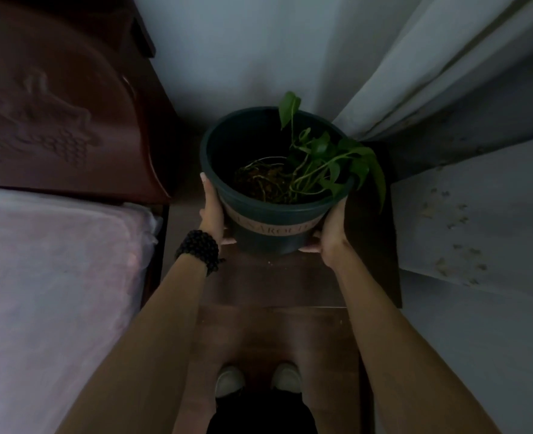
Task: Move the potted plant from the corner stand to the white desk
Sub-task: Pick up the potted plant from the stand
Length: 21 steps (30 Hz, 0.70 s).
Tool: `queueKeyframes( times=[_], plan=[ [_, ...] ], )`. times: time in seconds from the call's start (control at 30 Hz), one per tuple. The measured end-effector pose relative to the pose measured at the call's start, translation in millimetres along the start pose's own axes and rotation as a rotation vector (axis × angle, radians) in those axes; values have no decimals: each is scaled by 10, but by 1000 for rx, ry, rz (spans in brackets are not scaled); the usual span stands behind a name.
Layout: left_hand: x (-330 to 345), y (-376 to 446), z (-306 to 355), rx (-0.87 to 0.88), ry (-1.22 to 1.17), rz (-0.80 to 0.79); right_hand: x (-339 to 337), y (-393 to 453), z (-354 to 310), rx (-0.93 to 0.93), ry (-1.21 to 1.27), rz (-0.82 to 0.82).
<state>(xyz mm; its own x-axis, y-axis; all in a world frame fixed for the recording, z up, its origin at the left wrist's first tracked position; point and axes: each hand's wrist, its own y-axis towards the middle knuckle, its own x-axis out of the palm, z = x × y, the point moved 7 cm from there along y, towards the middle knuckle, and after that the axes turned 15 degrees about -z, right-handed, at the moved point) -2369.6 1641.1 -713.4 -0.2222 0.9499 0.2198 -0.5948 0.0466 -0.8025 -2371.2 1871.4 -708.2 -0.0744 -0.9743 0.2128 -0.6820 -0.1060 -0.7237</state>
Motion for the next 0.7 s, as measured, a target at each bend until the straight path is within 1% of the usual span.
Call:
queueKeyframes(
  times=[0.03, 0.1, 0.17, 0.23, 0.3, 0.4, 0.47, 0.57, 0.63, 0.7],
  plan=[
    [24, 29, 6, 4, -30, -7, 0, 17, -26, -31, 8, 8],
    [111, 74, -7, 28, -88, -61, 1, 38, -27, -117, 109, 36],
    [163, 76, -32, 49, -97, -89, -2, 53, 11, -157, 193, 73],
    [172, 36, 16, 67, -88, -89, 22, 17, -1, -181, 184, 78],
    [198, -32, 109, 78, -91, -118, 93, -32, -88, -196, 163, 32],
    [217, -299, 249, 82, -93, -136, 160, -213, -238, -205, 152, 17],
    [208, -548, 413, 84, -84, -117, 300, -402, -432, -234, 149, -35],
    [197, -1076, 736, 116, -117, -98, 567, -853, -856, -276, 134, -34],
    [236, -1529, 1088, 225, -117, -143, 779, -1212, -1220, -318, 112, -43],
    [258, -1986, 1407, 288, -100, -172, 996, -1554, -1532, -338, 111, -64]
  ],
)
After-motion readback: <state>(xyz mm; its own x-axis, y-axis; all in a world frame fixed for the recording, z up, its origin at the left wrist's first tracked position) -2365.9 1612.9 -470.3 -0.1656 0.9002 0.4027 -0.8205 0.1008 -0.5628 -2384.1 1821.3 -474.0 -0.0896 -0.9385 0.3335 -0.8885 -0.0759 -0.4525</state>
